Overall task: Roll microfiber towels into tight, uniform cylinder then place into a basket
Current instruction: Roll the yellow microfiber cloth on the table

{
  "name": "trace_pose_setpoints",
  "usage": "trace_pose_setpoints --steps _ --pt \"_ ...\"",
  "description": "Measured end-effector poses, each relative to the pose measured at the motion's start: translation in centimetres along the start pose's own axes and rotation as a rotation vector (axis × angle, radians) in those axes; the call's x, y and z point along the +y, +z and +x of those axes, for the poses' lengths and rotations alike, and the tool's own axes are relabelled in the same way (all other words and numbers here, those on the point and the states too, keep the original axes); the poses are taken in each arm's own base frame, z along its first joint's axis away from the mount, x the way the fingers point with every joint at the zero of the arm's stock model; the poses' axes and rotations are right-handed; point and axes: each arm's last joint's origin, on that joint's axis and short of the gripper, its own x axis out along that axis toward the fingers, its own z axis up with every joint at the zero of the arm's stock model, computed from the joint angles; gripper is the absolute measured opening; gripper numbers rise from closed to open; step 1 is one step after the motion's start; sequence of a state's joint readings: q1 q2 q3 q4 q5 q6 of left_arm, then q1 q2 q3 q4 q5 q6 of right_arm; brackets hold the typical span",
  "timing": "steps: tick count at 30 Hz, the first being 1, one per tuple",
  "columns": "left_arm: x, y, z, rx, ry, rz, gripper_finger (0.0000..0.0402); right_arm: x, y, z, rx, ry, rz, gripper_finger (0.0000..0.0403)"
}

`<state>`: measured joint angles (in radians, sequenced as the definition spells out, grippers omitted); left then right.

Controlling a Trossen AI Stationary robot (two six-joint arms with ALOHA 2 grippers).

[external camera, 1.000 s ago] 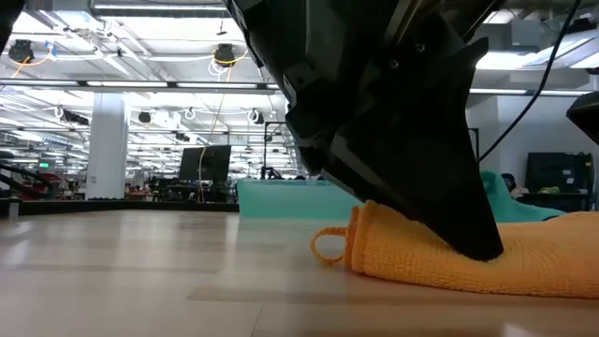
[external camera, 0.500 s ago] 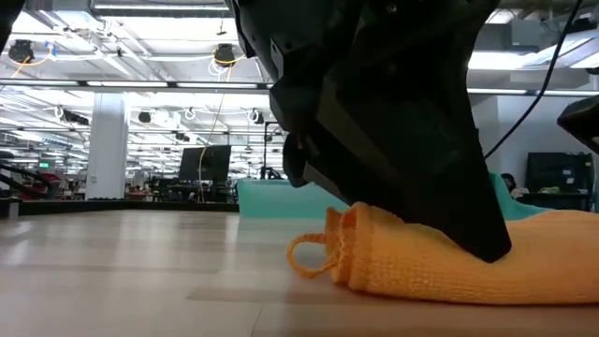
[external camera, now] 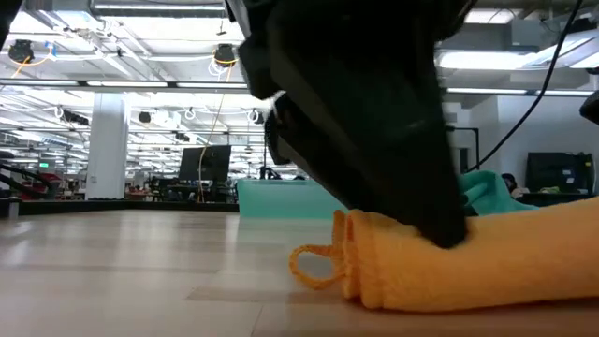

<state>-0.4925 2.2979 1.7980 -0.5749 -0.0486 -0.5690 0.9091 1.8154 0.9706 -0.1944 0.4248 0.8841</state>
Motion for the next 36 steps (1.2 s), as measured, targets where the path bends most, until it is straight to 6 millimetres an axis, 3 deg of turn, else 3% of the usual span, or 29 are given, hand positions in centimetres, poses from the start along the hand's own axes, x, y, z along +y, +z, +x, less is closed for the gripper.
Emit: trace_pose_setpoints --steps 10,36 --pt "0.1 -0.6 -0.7 -0.014 0.226 0.099 0.0137 -0.2 0.2 0.0 0.005 -0.006 0.039 0.0023" --pt "-0.2 -1.5 0.0 0.010 0.192 0.182 0.0138 -0.5 0.4 0.1 -0.002 -0.039 0.053 0.0027"
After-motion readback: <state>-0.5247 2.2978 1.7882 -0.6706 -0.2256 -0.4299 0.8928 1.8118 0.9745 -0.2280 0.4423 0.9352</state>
